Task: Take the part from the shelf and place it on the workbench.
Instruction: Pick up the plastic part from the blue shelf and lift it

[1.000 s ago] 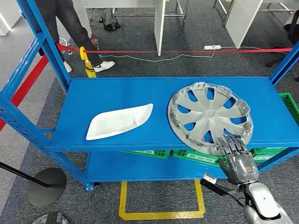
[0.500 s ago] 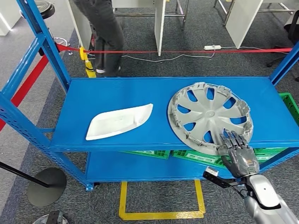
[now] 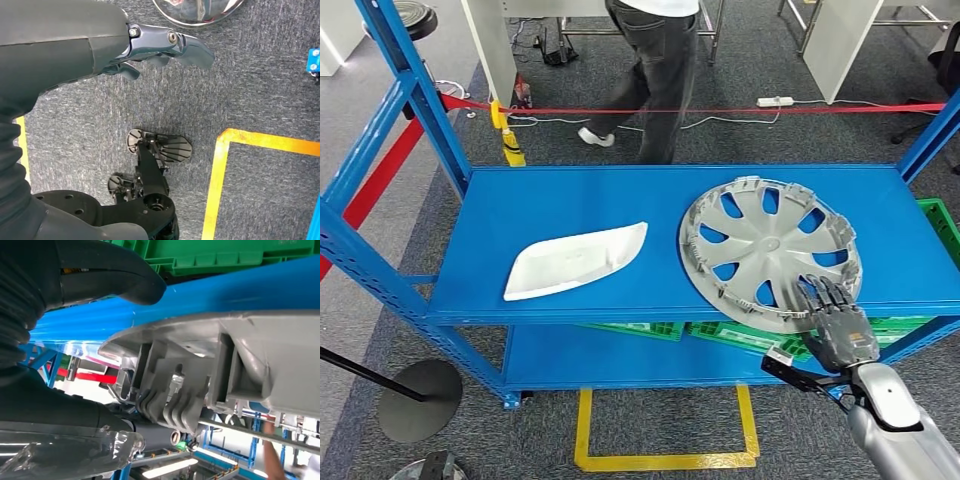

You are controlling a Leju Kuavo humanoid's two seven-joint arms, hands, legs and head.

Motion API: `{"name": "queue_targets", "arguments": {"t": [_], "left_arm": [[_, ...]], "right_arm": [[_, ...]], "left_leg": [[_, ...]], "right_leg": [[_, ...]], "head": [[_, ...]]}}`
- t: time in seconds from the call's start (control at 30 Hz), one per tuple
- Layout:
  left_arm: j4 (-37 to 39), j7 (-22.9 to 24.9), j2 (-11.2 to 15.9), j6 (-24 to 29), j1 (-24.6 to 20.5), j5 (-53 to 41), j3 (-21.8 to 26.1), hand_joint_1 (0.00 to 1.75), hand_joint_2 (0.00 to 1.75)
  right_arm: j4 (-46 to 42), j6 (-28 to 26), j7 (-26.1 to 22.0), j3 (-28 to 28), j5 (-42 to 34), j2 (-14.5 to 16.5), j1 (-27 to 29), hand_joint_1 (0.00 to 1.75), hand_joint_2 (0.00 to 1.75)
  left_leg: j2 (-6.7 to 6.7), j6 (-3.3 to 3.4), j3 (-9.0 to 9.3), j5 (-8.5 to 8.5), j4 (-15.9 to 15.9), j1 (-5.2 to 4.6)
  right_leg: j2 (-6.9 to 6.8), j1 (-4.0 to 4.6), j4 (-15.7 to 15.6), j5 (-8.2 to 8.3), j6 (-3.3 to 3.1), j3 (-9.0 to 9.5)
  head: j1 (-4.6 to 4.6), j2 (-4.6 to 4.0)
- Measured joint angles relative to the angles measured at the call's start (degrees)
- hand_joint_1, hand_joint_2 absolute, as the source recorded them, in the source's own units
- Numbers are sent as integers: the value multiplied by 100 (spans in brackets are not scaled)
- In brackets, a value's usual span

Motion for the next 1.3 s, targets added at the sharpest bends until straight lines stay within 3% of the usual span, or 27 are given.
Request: {"name": "queue_targets", "arguments": {"t": [0.47,1.13,1.3], "left_arm": [[0,0,-2,29,31,-28,2,0,175],[0,-2,-4,75,76,-115,18,0,175],[0,-2,-4,108,76,-157,21,0,175]], "right_arm": [[-80,-393,158,95,501,22,56,175,175],[-1977,-1371,796,136,2058,242,1183,175,175],[-2450,-1403,996,125,2285,303,1419,175,175]], "left_leg": [[-8,0,4,0,0,2],[-11,-2,5,-2,-1,3],[-11,-2,4,-3,-1,2]], "right_leg": [[-11,1,0,-1,0,7],[-13,3,0,-13,-10,8],[-13,3,0,-13,-10,8]], "head": [[0,0],[0,0],[0,0]]}}
